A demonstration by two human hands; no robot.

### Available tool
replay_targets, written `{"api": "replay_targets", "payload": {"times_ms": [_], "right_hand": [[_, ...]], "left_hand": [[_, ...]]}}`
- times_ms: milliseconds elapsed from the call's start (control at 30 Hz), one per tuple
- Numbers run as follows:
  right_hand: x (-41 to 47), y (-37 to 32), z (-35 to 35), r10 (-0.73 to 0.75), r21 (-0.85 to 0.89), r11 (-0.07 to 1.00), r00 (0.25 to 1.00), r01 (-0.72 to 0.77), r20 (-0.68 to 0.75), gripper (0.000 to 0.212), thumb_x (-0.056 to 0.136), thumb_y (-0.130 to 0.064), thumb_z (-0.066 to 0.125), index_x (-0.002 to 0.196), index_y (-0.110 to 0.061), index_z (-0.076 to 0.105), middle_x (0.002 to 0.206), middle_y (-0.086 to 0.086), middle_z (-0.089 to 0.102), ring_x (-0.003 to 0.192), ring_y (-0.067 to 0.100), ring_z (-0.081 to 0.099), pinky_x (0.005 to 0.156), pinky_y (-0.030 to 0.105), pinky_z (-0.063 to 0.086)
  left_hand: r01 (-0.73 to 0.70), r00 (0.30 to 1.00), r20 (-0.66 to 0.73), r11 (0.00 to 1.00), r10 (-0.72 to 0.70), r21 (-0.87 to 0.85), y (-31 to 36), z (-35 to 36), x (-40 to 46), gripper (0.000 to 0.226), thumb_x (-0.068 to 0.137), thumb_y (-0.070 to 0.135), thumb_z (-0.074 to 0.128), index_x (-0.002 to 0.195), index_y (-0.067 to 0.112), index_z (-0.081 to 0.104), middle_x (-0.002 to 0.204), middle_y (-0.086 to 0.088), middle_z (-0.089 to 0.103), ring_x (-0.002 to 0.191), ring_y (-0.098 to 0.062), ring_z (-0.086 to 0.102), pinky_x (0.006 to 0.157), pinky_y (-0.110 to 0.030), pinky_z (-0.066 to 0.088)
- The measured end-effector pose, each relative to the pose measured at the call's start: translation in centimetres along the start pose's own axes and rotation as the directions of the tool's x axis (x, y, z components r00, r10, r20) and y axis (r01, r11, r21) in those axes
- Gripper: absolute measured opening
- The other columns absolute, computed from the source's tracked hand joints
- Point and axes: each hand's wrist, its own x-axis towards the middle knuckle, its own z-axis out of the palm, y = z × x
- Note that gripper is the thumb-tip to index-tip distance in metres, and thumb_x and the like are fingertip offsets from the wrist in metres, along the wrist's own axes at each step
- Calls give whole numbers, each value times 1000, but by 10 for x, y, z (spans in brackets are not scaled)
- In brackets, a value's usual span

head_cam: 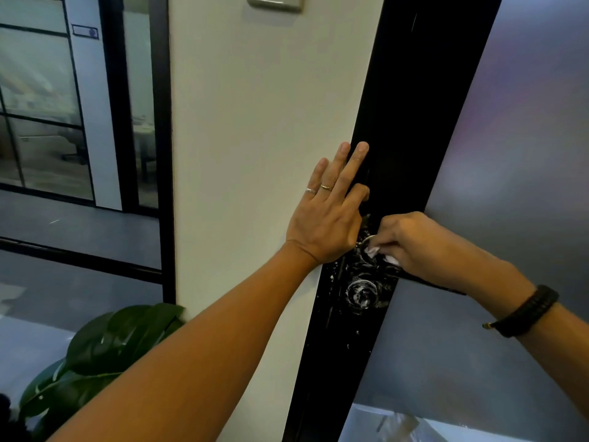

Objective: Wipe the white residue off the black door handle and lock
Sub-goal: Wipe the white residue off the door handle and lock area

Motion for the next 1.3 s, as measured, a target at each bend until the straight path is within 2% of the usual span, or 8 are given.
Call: {"api": "replay_targets", "payload": {"times_ms": [133,333,500,700,800,1000,1133,1300], "right_hand": [[1,-6,-4,17,-149,988,997,-27,-70,20,101,-37,63,115,-36,78,108,-10,62,103,12,62,80,32,55],[18,-14,1,-148,-310,943,988,125,-51,13,98,-32,69,103,-35,81,101,-6,67,101,17,62,77,35,56],[23,-17,2,-128,-318,941,992,117,-12,17,99,-37,67,98,-26,79,102,-5,67,103,16,64,81,34,56],[-2,7,12,184,39,983,959,-180,-217,20,93,-47,74,88,-28,78,78,-15,65,72,7,63,67,38,57],[-14,14,11,252,12,967,946,-255,-203,18,93,-44,76,85,-30,69,76,-15,66,72,9,65,68,40,59],[-2,-3,17,202,77,979,959,-190,-198,4,95,-23,75,96,-19,73,81,-9,70,77,9,68,73,32,59],[-8,10,22,355,171,927,927,-333,-123,8,92,-19,80,91,-16,73,75,-7,70,68,3,66,64,19,53],[-17,12,13,422,417,851,888,-319,-184,8,93,-19,79,93,-23,72,76,-7,71,66,7,69,68,26,59]], "left_hand": [[-1,1000,7,1000,1,1,0,0,0,25,94,16,52,114,16,67,175,-21,23,165,-40,14,136,-55,12],[6,1000,-15,1000,-6,8,2,2,0,24,100,19,48,112,17,68,174,-21,26,165,-39,18,136,-53,11],[12,1000,-18,1000,-12,19,0,3,1,21,102,20,50,112,17,69,174,-21,26,165,-39,18,137,-51,7],[2,1000,-3,1000,-2,-16,1,-1,0,22,95,15,52,110,15,67,174,-22,26,164,-41,18,136,-55,12],[1,1000,-9,1000,-1,-23,1,1,-1,21,95,15,51,109,15,67,174,-22,27,164,-42,18,136,-55,13],[3,1000,-16,1000,-3,-8,1,2,0,20,96,13,53,109,16,67,174,-21,27,164,-41,19,136,-54,13],[11,1000,-11,1000,-12,-10,1,2,0,19,96,14,54,110,16,67,174,-21,27,164,-41,18,137,-53,10],[8,1000,-20,1000,-9,-20,2,1,0,18,95,12,55,108,15,67,173,-22,28,163,-42,20,136,-55,14]]}}
